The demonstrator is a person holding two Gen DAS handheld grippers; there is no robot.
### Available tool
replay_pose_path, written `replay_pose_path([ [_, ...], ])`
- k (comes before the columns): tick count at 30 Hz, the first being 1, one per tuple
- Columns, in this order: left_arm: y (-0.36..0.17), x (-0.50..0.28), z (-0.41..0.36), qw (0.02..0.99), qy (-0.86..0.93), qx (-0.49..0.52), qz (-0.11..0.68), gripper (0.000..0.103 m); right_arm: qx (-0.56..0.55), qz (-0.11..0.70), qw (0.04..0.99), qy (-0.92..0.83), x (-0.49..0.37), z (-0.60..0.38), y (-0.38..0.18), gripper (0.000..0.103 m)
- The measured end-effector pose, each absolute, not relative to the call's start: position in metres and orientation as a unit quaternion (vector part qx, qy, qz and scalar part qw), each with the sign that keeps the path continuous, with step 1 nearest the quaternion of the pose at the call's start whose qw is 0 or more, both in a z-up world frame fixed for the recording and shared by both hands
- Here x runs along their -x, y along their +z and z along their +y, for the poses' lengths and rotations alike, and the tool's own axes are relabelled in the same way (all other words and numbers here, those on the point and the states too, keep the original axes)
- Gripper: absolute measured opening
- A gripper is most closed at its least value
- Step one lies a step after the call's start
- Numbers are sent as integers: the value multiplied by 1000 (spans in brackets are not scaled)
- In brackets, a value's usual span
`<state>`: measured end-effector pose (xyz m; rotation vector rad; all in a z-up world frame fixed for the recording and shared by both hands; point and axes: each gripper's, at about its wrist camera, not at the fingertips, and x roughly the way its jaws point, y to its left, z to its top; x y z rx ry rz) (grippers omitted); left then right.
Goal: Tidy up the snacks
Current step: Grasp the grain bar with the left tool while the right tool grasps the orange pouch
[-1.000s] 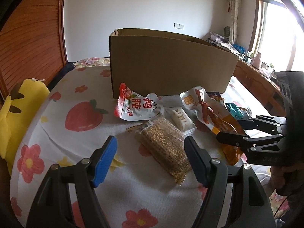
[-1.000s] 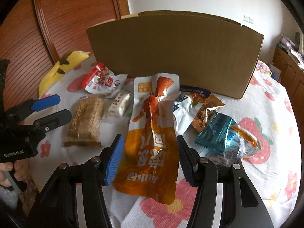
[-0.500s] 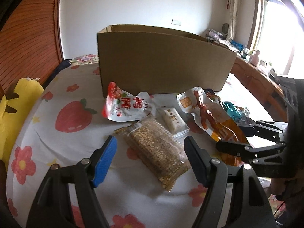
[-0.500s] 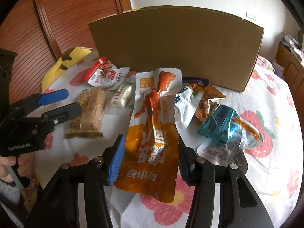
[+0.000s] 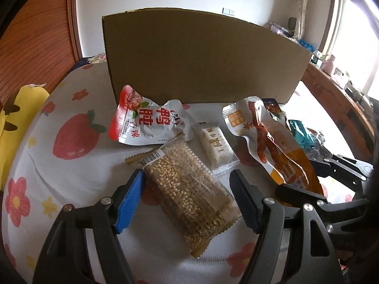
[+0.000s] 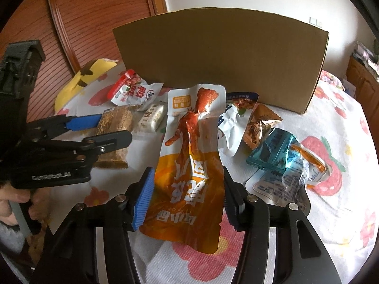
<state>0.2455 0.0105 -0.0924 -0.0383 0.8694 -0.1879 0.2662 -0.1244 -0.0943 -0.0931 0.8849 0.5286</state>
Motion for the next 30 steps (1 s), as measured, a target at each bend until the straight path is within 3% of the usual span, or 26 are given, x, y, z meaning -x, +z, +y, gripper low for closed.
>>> replay_pose_path([
  [9, -95, -246, 4, 902, -79, 3, 424, 73, 39, 421, 870, 255, -265, -127, -94, 54],
  [16, -93, -229, 14, 905, -90, -4, 417, 53, 33, 420, 869, 258, -265, -129, -94, 54],
  [30, -94, -218, 23, 913, -92, 1, 398, 45, 28, 420, 868, 261, -264, -132, -92, 55],
])
